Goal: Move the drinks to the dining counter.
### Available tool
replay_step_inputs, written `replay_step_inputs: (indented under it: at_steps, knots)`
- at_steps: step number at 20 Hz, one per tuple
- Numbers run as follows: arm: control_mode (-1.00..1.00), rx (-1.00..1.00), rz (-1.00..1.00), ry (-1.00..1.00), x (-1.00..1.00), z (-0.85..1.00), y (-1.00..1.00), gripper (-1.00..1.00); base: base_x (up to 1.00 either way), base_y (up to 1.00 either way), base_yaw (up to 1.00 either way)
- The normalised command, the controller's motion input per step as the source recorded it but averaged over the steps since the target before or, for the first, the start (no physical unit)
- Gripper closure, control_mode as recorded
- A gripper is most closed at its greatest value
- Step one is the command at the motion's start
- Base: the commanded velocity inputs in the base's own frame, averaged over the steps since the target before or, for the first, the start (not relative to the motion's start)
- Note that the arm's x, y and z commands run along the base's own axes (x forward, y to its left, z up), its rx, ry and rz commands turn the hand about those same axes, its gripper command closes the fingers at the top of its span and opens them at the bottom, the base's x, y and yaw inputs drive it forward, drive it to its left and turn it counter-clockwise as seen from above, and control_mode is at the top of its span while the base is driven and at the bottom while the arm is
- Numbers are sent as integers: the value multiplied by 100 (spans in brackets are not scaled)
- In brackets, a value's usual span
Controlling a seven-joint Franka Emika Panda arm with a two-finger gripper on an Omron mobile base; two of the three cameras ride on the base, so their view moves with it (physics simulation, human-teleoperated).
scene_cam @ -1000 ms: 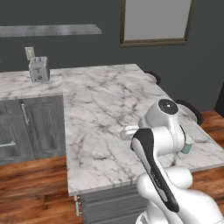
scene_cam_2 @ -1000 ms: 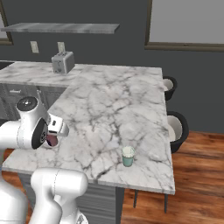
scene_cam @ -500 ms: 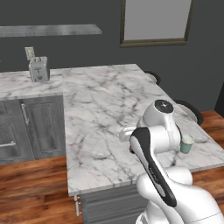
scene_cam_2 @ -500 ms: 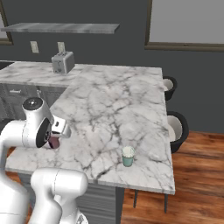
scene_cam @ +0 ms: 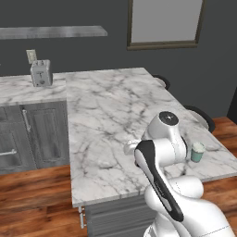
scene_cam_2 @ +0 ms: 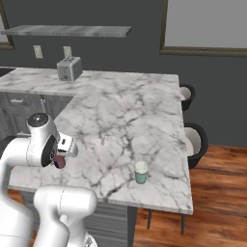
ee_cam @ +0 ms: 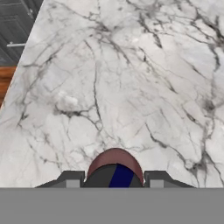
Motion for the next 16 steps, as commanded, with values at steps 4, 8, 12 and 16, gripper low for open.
replay_step_inputs:
  at_steps: [4,8,12,16]
  knots:
    - [-100,0,0,0,8,-38,9,100,0,0,0]
    - [-100,0,0,0,12,-27,4,100,0,0,0]
    - [-100,0,0,0,11,-16,0,100,0,0,0]
    - [-100,0,0,0,13,-17,0,100,0,0,0]
